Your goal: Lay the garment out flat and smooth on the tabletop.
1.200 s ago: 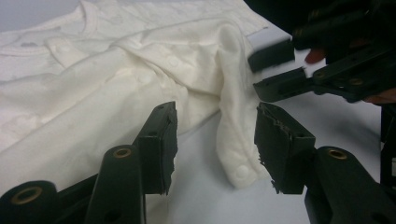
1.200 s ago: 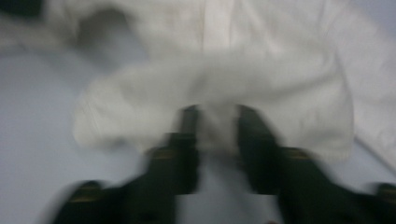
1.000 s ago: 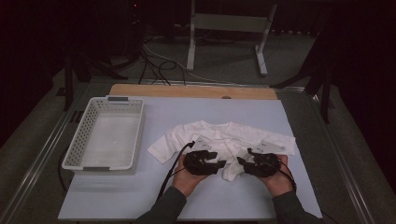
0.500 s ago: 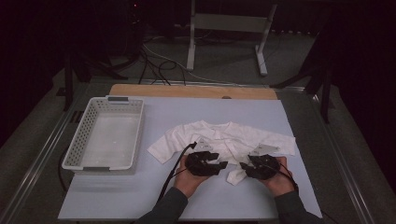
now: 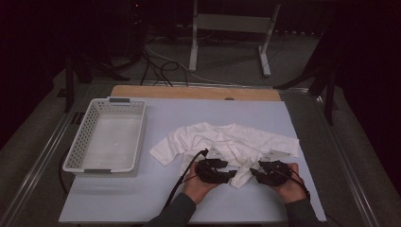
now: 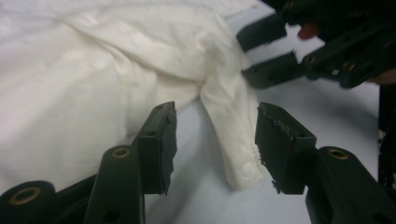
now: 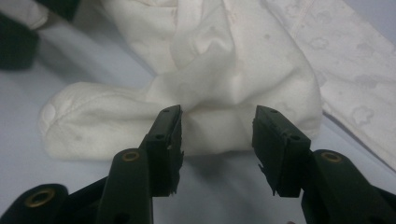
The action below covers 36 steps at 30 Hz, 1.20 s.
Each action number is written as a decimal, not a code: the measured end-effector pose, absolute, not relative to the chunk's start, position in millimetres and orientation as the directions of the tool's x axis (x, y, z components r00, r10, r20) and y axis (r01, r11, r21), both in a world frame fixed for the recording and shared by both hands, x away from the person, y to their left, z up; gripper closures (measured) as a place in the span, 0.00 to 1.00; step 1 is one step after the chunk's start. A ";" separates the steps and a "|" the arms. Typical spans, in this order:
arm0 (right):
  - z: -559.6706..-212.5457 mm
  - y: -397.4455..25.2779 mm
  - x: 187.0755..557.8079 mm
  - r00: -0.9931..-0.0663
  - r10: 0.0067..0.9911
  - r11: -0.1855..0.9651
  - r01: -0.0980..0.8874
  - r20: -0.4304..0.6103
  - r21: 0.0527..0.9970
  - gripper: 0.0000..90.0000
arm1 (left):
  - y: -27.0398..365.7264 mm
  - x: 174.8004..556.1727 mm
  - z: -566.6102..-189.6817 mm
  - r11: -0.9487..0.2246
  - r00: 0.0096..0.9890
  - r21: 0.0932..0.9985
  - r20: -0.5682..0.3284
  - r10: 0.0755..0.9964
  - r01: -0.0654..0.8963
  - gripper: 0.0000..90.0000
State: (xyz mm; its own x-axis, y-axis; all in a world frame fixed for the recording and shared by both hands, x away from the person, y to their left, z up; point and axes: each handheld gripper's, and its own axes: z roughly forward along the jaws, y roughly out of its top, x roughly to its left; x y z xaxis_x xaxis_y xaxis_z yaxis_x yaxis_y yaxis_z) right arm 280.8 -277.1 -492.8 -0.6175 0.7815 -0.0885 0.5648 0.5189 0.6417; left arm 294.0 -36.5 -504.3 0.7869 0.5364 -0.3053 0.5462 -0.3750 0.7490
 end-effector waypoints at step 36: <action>-477.4 -288.5 275.7 -0.549 0.834 0.404 0.536 -0.056 0.741 0.48 | 17.6 269.0 -485.4 -0.368 0.777 0.739 -0.325 0.539 0.564 0.94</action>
State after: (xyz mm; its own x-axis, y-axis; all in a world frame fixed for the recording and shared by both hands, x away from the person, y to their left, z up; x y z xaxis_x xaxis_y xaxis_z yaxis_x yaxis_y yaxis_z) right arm 275.7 -288.5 -477.4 -0.5493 0.8337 -0.0565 0.5365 0.4036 0.7411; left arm 269.0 17.6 -485.4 0.7772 0.5392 -0.3245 0.5641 -0.3682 0.7391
